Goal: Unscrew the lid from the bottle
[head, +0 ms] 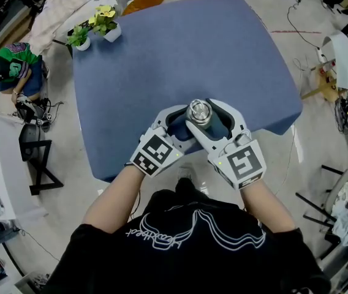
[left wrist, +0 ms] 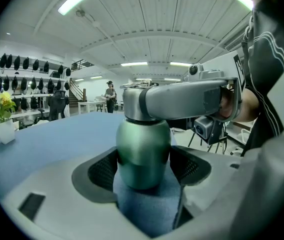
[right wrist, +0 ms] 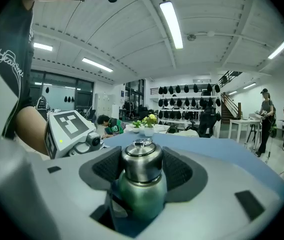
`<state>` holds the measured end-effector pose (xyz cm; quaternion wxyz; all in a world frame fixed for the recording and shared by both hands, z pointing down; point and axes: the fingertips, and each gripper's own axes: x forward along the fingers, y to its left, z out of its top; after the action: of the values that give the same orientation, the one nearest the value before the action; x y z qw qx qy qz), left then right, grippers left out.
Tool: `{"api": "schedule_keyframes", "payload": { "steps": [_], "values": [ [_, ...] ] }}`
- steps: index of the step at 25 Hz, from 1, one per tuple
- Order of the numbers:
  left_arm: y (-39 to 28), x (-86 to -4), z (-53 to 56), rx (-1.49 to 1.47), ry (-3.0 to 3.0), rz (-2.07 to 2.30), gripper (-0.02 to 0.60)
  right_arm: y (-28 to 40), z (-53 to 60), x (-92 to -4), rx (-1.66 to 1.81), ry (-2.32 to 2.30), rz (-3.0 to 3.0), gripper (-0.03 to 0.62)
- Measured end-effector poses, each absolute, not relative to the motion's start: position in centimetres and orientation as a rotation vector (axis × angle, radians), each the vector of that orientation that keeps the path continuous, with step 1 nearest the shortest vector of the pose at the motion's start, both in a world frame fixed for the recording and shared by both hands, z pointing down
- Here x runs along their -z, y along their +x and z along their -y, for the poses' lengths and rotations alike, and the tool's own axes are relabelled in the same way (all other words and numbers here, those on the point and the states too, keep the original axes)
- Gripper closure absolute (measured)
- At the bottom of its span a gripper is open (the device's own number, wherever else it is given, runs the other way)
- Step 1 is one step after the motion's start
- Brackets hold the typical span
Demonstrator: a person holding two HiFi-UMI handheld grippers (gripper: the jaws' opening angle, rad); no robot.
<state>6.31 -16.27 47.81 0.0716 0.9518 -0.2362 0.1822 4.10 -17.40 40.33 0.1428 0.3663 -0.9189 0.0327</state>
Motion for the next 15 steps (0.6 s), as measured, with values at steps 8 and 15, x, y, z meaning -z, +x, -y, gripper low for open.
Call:
{"api": "schedule_keyframes", "payload": {
  "steps": [8,15],
  "values": [
    [6.31,-47.84,16.27,-0.578,2.891,0.614,0.261,3.87,17.35,-40.42,-0.094,0.870,2.725,0.330],
    [6.38,-48.17,16.23,-0.648,2.900,0.522,0.261,3.81,17.23,-40.77,-0.122,0.613,2.737,0.331]
  ]
}}
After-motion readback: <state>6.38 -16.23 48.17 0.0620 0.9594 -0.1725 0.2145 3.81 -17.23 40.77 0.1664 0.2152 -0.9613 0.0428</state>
